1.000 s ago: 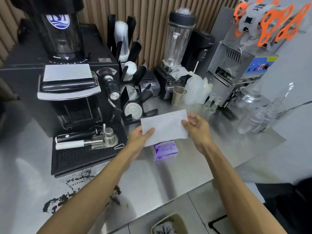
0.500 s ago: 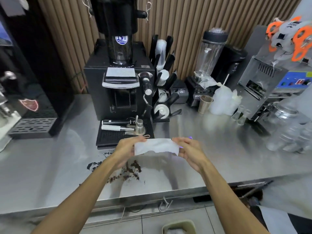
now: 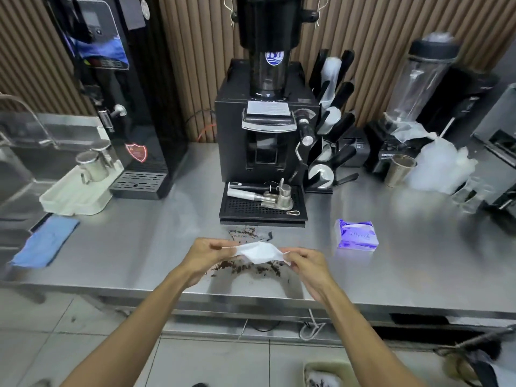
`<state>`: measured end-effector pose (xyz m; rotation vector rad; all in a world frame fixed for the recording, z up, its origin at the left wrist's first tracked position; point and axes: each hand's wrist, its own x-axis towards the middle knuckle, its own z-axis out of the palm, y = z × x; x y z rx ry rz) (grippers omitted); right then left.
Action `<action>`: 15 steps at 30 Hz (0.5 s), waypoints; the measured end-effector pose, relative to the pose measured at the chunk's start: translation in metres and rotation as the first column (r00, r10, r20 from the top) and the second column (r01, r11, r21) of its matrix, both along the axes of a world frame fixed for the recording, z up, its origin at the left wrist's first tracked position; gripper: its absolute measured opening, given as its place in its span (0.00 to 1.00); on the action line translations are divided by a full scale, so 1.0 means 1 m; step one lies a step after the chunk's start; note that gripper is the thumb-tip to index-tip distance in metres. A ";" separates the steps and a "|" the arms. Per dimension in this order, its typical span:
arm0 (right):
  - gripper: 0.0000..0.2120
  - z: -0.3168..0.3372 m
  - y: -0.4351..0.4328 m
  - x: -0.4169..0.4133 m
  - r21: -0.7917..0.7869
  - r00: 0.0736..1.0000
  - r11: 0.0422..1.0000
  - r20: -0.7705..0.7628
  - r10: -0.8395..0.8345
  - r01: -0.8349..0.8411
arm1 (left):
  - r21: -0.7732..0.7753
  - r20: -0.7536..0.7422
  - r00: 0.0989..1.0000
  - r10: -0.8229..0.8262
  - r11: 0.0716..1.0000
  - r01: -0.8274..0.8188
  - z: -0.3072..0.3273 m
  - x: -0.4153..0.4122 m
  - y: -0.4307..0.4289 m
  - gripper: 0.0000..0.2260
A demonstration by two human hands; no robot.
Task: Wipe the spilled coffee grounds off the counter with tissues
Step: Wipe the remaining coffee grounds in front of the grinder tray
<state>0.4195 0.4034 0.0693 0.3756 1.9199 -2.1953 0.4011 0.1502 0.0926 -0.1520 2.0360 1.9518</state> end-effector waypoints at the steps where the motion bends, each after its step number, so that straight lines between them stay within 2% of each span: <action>1: 0.09 -0.002 -0.009 0.002 0.000 1.000 1.000 -0.010 0.028 -0.028 | -0.056 0.000 1.000 -0.023 0.998 0.023 -0.001 0.000 -0.008 0.12; 3: 0.15 -0.009 -0.027 0.004 0.102 0.998 0.993 -0.026 0.061 -0.058 | -0.152 0.013 0.998 -0.065 0.986 0.067 -0.006 -0.003 -0.025 0.16; 5: 0.13 -0.014 -0.044 0.004 0.287 0.997 0.957 -0.046 0.066 -0.050 | -0.213 0.012 0.996 -0.089 0.973 0.089 -0.015 -0.010 -0.043 0.17; 8: 0.08 -0.025 -0.069 0.001 0.482 0.983 0.875 -0.128 0.128 -0.051 | -0.349 -0.045 0.994 -0.098 0.934 0.077 -0.028 -0.025 -0.066 0.09; 11: 0.07 -0.035 -0.097 0.001 0.571 0.977 0.821 -0.172 0.128 -0.007 | -0.392 -0.059 0.980 -0.189 0.907 0.151 -0.034 -0.041 -0.086 0.06; 15: 0.12 -0.051 -0.136 0.003 0.655 0.961 0.751 -0.250 0.117 0.078 | -0.459 -0.106 0.938 -0.331 0.853 0.249 -0.046 -0.068 -0.117 0.06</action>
